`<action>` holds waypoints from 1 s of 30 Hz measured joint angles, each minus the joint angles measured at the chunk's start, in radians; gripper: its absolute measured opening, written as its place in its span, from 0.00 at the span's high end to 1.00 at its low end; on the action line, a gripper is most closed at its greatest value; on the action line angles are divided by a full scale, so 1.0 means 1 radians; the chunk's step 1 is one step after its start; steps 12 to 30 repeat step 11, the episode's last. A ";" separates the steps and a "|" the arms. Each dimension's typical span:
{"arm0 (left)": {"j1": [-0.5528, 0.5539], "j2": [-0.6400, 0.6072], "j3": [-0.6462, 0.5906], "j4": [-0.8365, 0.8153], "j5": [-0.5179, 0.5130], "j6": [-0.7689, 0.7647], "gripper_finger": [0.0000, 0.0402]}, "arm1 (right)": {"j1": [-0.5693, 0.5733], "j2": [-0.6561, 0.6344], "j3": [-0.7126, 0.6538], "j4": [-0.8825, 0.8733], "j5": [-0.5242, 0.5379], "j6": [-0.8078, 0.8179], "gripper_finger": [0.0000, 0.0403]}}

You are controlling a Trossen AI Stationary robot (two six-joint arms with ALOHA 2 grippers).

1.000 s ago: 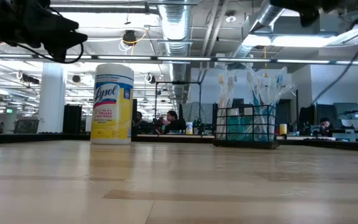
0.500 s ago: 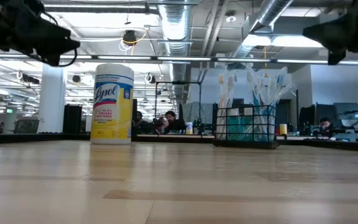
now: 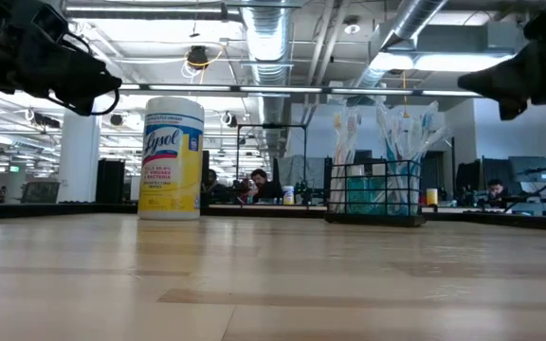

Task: Pick & Place toothbrushing station
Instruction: Return to Home Position

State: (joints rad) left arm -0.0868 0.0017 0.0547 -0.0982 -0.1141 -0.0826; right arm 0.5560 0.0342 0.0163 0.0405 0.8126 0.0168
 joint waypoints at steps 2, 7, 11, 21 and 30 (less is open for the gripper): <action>0.000 0.002 0.000 0.000 0.000 -0.006 0.56 | 0.000 0.015 0.002 0.000 0.007 0.051 1.00; 0.000 0.020 -0.001 0.003 0.000 -0.005 0.56 | -0.001 0.030 0.001 -0.003 0.002 0.144 1.00; 0.000 0.034 -0.002 0.008 -0.001 -0.005 0.56 | -0.001 0.030 0.001 -0.003 0.000 0.149 1.00; 0.000 0.034 -0.002 0.008 -0.001 -0.005 0.56 | -0.001 0.030 0.001 -0.003 0.000 0.149 1.00; 0.000 0.034 -0.002 0.008 -0.001 -0.005 0.56 | -0.001 0.030 0.001 -0.003 0.000 0.149 1.00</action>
